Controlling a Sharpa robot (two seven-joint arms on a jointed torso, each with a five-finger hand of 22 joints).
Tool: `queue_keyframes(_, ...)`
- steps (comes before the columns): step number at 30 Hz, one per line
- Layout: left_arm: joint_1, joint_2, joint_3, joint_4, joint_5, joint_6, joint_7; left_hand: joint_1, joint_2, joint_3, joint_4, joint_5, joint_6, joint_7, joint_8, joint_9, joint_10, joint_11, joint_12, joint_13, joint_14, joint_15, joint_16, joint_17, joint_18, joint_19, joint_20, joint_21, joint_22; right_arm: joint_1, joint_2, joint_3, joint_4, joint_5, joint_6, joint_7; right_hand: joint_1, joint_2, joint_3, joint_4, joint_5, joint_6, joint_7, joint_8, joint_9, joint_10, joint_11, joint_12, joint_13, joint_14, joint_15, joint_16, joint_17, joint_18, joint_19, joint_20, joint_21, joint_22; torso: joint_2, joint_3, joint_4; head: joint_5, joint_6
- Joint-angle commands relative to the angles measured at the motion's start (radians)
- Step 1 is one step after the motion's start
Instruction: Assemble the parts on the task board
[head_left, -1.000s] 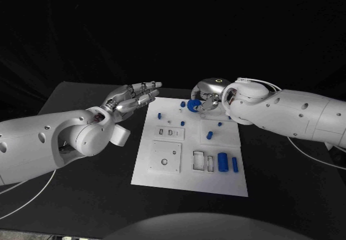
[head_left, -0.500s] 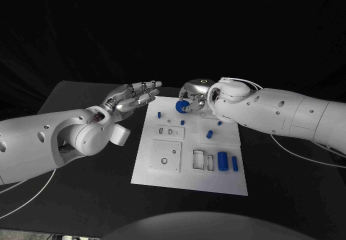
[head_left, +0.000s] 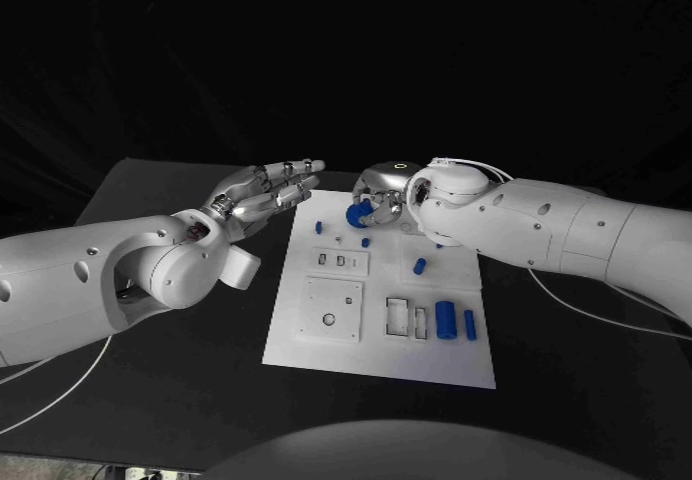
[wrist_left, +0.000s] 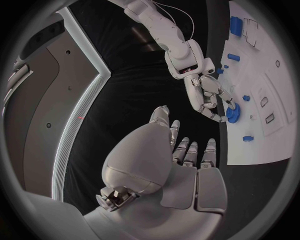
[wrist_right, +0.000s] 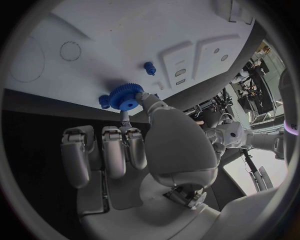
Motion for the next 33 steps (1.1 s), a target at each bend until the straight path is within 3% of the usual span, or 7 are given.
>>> queue_keyframes(1, 0.001, 0.002, 0.001, 0.002, -0.008, 0.013, 0.007, 0.013, 0.0, 0.003, 0.0, 0.005, 0.003, 0.006, 0.006, 0.001, 0.001, 0.004, 0.004, 0.0, 0.003, 0.006, 0.007, 0.001, 0.016, 0.0, 0.005, 0.004, -0.005, -0.004, 0.004, 0.0, -0.006, -0.014, 0.026, 0.006, -0.01, -0.008, 0.009, 0.003, -0.013, -0.043, 0.009, -0.042, -0.047, 0.102, 0.011, 0.004, 0.263, 0.106, 0.009, 0.003, 0.263, -0.005, 0.077, 0.01, -0.009, 0.251, 0.0, -0.0004, -0.0006, 0.0, -0.001)
queue_keyframes(7, 0.001, 0.0, 0.001, 0.002, -0.009, 0.013, 0.006, 0.014, 0.0, 0.003, 0.0, 0.006, 0.002, 0.007, 0.006, 0.001, 0.001, 0.004, 0.004, 0.0, 0.003, 0.006, 0.007, 0.001, 0.016, 0.0, 0.005, 0.004, -0.005, -0.006, 0.003, 0.0, -0.01, -0.023, 0.023, 0.0, -0.001, -0.011, 0.023, -0.009, -0.016, -0.133, 0.005, -0.047, -0.135, 0.102, 0.007, 0.004, 0.263, 0.106, 0.01, 0.003, 0.263, -0.001, 0.065, 0.011, -0.02, 0.246, -0.001, -0.0001, -0.0002, 0.001, -0.004)
queue_keyframes(11, 0.001, -0.002, 0.001, 0.002, -0.009, 0.012, 0.007, 0.014, 0.0, 0.004, 0.0, 0.006, 0.002, 0.007, 0.006, 0.001, 0.0, 0.004, 0.004, 0.0, 0.003, 0.007, 0.007, 0.001, 0.016, 0.0, 0.006, 0.004, -0.005, -0.006, 0.001, 0.0, -0.01, -0.026, 0.022, 0.0, 0.002, -0.011, 0.025, -0.016, -0.018, -0.162, -0.005, -0.046, -0.166, 0.102, 0.0, 0.004, 0.263, 0.106, 0.004, 0.003, 0.263, 0.0, 0.062, 0.007, -0.023, 0.245, -0.001, 0.0, -0.0001, 0.002, -0.006)
queue_keyframes(18, 0.001, -0.002, 0.001, 0.002, -0.009, 0.013, 0.007, 0.014, 0.0, 0.004, 0.0, 0.006, 0.002, 0.007, 0.006, 0.001, 0.0, 0.004, 0.004, 0.0, 0.003, 0.007, 0.007, 0.001, 0.016, 0.0, 0.006, 0.004, -0.005, -0.007, -0.01, 0.0, -0.001, -0.017, -0.022, 0.022, -0.012, -0.009, 0.013, -0.012, -0.079, -0.208, -0.014, -0.043, -0.222, 0.102, -0.008, 0.004, 0.263, 0.106, -0.004, 0.003, 0.263, 0.001, 0.058, -0.001, -0.028, 0.243, -0.002, 0.0006, -0.0016, 0.006, -0.004)
queue_keyframes(21, 0.001, -0.003, 0.001, 0.002, -0.009, 0.013, 0.007, 0.015, -0.001, 0.004, 0.0, 0.006, 0.002, 0.007, 0.006, 0.001, 0.0, 0.005, 0.005, 0.0, 0.003, 0.007, 0.008, 0.001, 0.016, 0.0, 0.006, 0.004, -0.005, -0.007, -0.027, 0.0, 0.014, -0.011, -0.062, 0.038, -0.013, -0.007, 0.01, -0.011, -0.087, -0.198, -0.013, -0.039, -0.227, 0.102, -0.008, 0.004, 0.263, 0.106, -0.004, 0.003, 0.263, 0.001, 0.058, -0.002, -0.028, 0.243, -0.002, 0.001, -0.0019, 0.007, -0.002)
queue_keyframes(26, 0.001, -0.007, 0.001, 0.002, -0.009, 0.015, 0.007, 0.015, -0.001, 0.004, 0.0, 0.006, 0.002, 0.007, 0.006, 0.001, 0.0, 0.005, 0.005, 0.0, 0.003, 0.007, 0.008, 0.001, 0.016, 0.0, 0.006, 0.004, -0.005, 0.002, -0.09, 0.0, 0.078, 0.014, -0.144, 0.071, -0.02, -0.001, 0.003, -0.003, -0.092, -0.129, -0.02, -0.016, -0.235, 0.102, -0.014, 0.004, 0.263, 0.106, -0.009, 0.003, 0.263, -0.002, 0.069, -0.006, -0.018, 0.248, -0.002, 0.0005, -0.0022, 0.007, 0.005)
queue_keyframes(33, 0.0, -0.006, 0.001, -0.005, -0.009, 0.015, 0.007, 0.016, -0.001, 0.005, 0.0, 0.007, 0.004, 0.008, 0.007, 0.002, 0.0, 0.005, 0.006, 0.0, 0.004, 0.008, 0.008, 0.002, 0.016, 0.001, 0.007, 0.004, -0.005, 0.04, -0.248, -0.001, 0.204, 0.132, -0.204, 0.109, -0.055, 0.014, -0.028, 0.042, -0.23, -0.023, -0.021, 0.027, -0.22, 0.102, -0.016, 0.004, 0.263, 0.106, -0.012, 0.003, 0.263, 0.0, 0.064, -0.009, -0.024, 0.245, -0.005, -0.0004, -0.0044, 0.005, 0.008)
